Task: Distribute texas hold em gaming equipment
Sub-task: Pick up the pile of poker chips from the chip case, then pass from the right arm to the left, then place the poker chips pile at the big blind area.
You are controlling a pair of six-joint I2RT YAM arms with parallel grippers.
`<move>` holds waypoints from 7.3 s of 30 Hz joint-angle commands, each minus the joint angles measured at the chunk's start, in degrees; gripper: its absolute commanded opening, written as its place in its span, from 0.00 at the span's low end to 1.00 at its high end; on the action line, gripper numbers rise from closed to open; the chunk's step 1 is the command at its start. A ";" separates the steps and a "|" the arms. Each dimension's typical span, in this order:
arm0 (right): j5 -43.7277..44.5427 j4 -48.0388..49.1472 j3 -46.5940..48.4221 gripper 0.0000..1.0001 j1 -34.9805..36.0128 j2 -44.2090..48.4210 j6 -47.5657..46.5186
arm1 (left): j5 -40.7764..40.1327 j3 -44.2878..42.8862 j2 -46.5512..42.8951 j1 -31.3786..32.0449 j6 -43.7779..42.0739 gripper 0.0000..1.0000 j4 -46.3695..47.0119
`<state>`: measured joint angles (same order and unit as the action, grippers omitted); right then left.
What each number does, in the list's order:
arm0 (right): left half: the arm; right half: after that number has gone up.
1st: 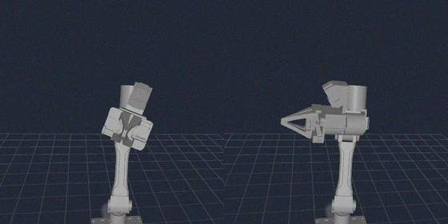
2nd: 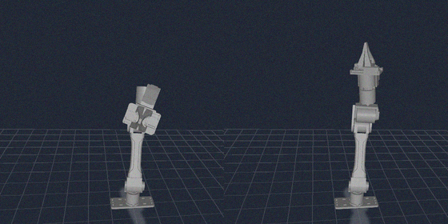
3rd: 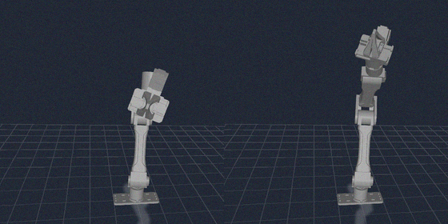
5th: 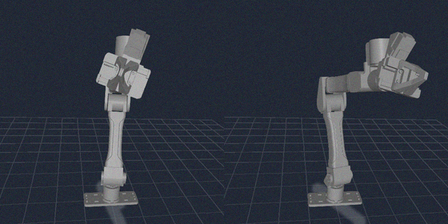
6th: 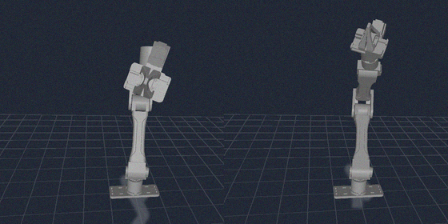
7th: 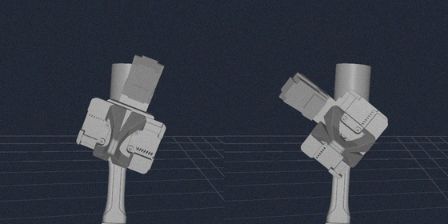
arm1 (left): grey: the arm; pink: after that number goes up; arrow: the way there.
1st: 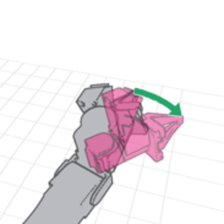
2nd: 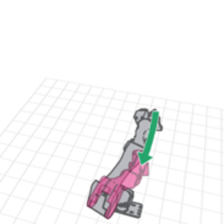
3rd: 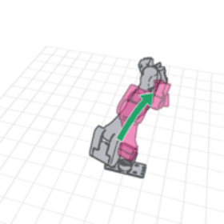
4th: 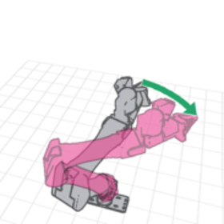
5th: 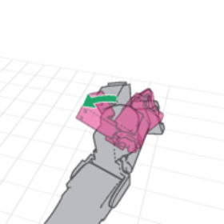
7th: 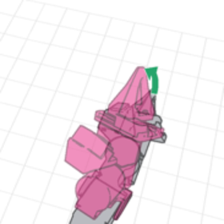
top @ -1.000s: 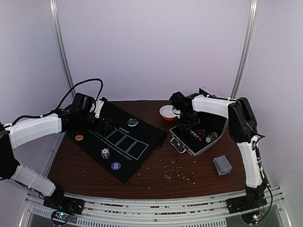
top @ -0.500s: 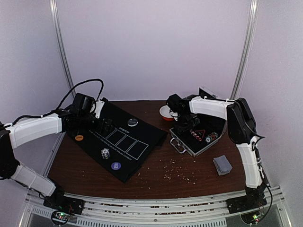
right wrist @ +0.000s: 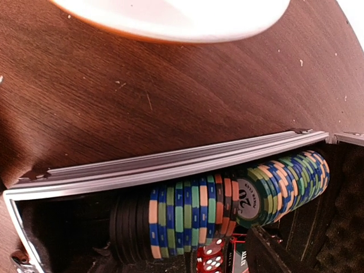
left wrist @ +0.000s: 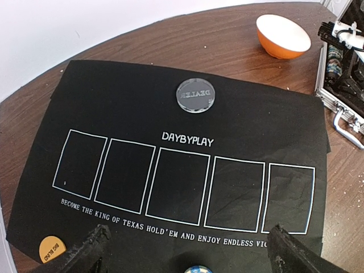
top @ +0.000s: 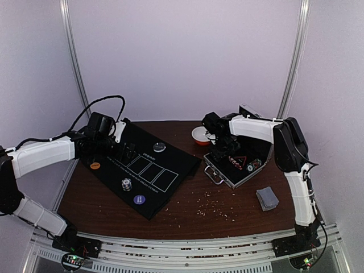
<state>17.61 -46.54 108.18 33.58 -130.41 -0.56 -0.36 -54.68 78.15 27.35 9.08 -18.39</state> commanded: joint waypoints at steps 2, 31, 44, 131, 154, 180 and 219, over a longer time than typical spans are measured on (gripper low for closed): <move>-3.43 -0.20 1.63 0.68 -1.53 -2.09 -1.33 | 0.66 0.49 0.55 -0.47 -0.20 0.98 1.56; -16.03 -3.29 6.06 0.00 -4.47 -0.15 2.62 | 3.05 0.74 -0.05 -0.46 -1.09 0.98 2.46; -31.31 -5.51 1.89 0.00 -4.12 12.36 8.82 | 15.06 4.82 -10.11 1.07 -8.13 0.91 11.27; -67.12 48.18 -27.91 0.34 18.83 22.66 44.59 | 5.64 0.17 -0.45 28.34 -29.06 0.00 4.54; -68.68 50.59 -29.81 0.65 17.47 22.65 46.21 | 7.82 0.34 -0.63 27.40 -28.68 0.00 3.63; -71.75 60.44 -33.04 0.71 16.77 24.15 52.39 | 9.19 -0.23 0.47 26.42 -27.39 0.00 3.21; -65.06 47.59 -34.03 0.69 11.66 29.88 42.33 | 6.38 -5.41 7.55 15.48 -19.39 0.00 -10.12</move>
<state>-46.13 1.32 74.17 45.34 -104.44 44.07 7.29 -57.82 85.41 45.23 -12.10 -28.34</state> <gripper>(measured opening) 0.695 0.400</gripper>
